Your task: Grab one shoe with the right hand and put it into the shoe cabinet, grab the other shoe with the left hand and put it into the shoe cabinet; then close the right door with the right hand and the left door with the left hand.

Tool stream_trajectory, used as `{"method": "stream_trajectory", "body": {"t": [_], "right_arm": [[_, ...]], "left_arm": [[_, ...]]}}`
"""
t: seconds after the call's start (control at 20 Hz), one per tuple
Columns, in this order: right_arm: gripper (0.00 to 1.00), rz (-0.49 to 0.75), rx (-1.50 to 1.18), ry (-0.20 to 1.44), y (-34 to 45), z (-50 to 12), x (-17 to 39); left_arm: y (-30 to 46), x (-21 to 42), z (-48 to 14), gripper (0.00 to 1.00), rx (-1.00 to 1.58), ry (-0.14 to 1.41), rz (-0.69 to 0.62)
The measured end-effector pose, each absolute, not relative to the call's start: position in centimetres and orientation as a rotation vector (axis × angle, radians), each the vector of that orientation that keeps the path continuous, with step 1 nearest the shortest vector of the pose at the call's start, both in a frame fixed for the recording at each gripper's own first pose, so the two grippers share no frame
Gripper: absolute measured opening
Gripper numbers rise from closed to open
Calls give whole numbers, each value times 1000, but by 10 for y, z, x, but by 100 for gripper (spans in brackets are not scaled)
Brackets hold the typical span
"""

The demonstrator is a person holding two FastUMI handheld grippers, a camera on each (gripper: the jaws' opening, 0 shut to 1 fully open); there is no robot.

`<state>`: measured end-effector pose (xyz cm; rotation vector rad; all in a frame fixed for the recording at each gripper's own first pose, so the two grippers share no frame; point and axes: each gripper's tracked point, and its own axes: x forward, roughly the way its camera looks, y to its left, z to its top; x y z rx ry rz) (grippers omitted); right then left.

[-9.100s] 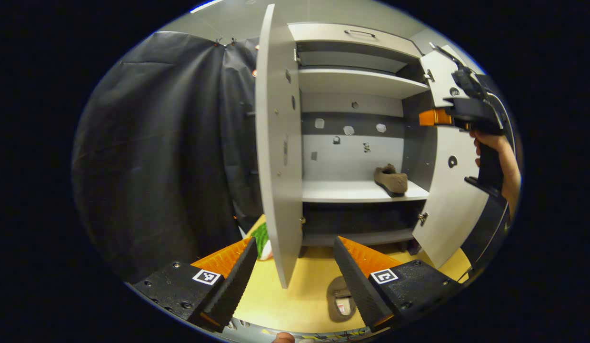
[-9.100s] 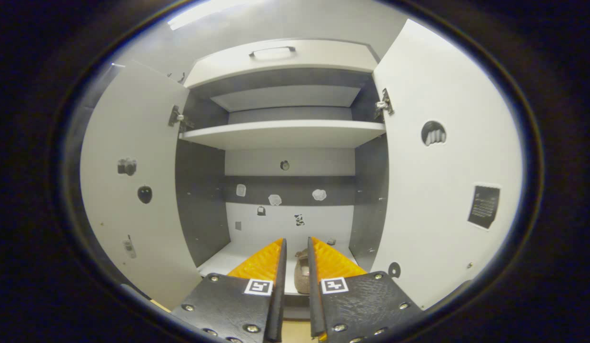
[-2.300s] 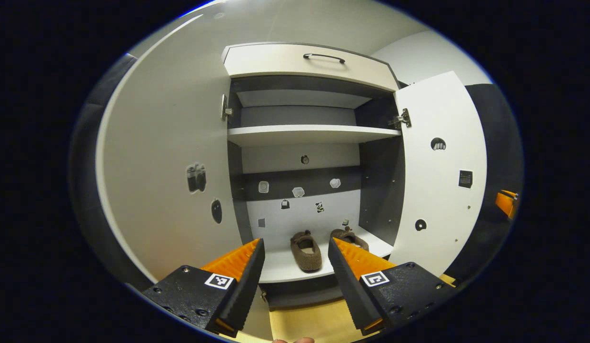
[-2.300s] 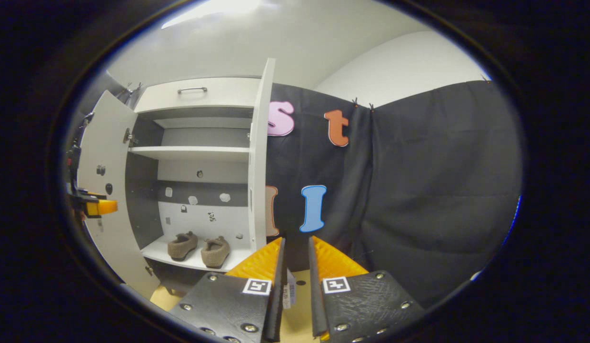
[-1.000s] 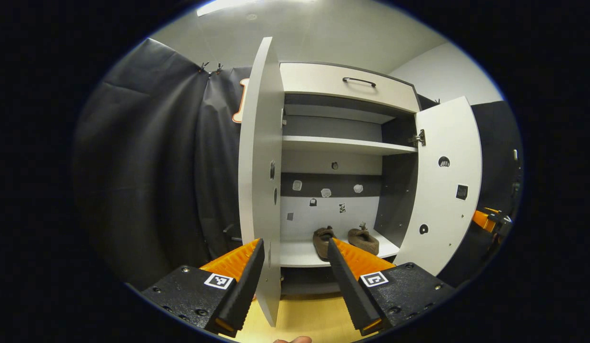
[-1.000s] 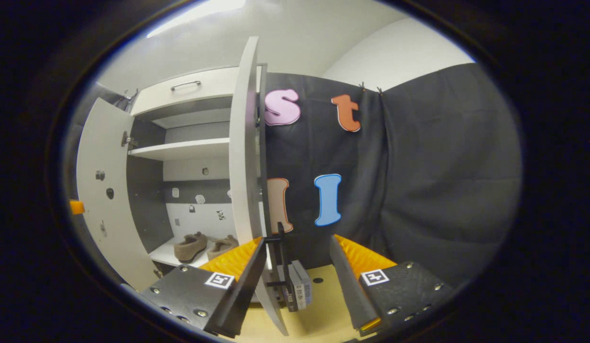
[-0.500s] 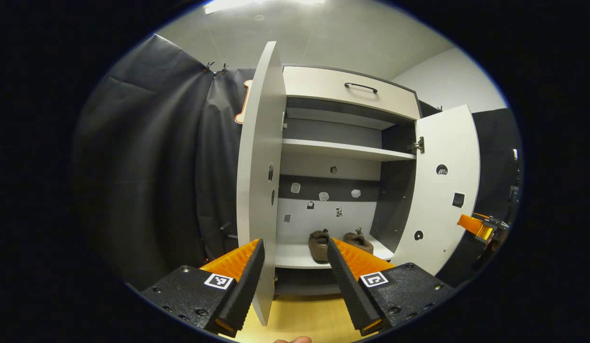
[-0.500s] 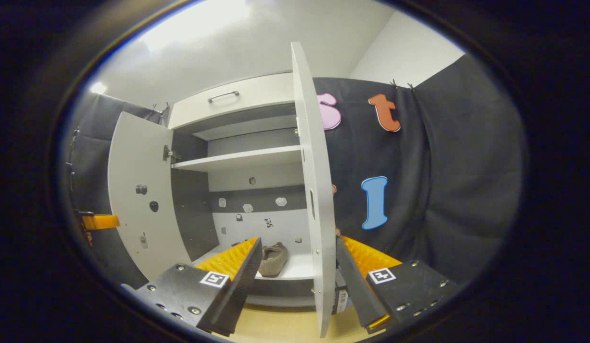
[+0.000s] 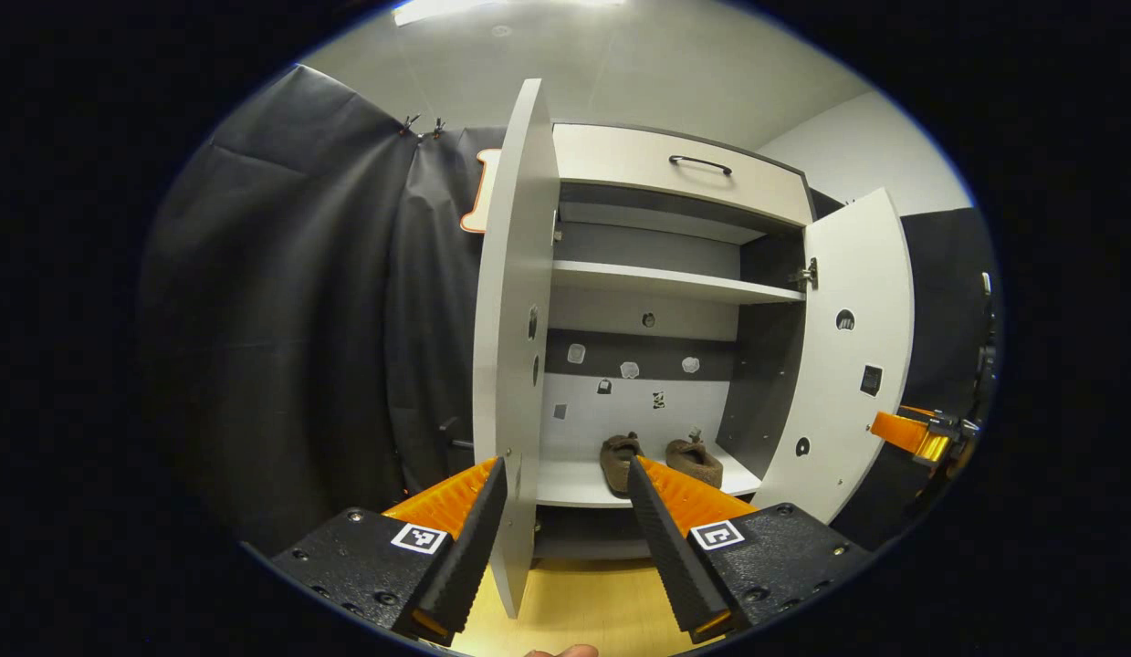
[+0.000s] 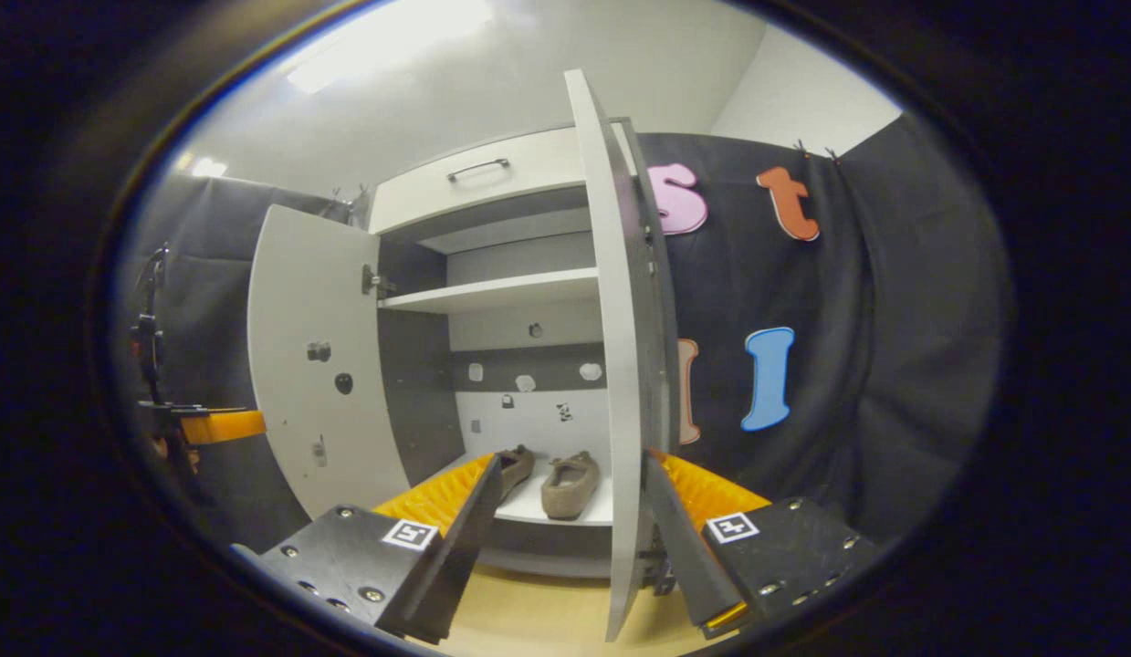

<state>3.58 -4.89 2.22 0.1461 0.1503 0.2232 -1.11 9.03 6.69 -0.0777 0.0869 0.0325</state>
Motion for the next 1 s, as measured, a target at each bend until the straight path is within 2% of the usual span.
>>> {"method": "stream_trajectory", "body": {"t": [0.25, 0.35, 0.4, 0.45, 0.5, 0.6, 0.65, 0.7, 0.85, 1.0], "right_arm": [[92, 323, 165, 165, -5, 22, 43], [91, 361, 180, 169, 13, 21, 49], [87, 375, 187, 169, 20, 21, 53], [87, 389, 196, 172, 28, 21, 55], [91, 401, 204, 176, 35, 20, 59], [91, 429, 215, 192, 48, 15, 68], [87, 445, 221, 197, 55, 13, 70], [91, 456, 223, 201, 63, 12, 73], [91, 470, 218, 207, 75, 8, 80], [91, 481, 232, 212, 78, 8, 82]], "left_arm": [[108, -16, 63, 82, -84, 92, 74], [118, -19, 61, 84, -85, 97, 99], [123, -20, 59, 82, -82, 100, 113], [130, -21, 58, 82, -80, 101, 128], [135, -22, 58, 82, -79, 102, 142], [148, -24, 55, 82, -81, 101, 171], [154, -26, 55, 82, -82, 102, 187], [161, -26, 53, 84, -83, 104, 203], [177, -28, 47, 84, -87, 115, 240], [187, -29, 42, 80, -98, 122, 252]]}}
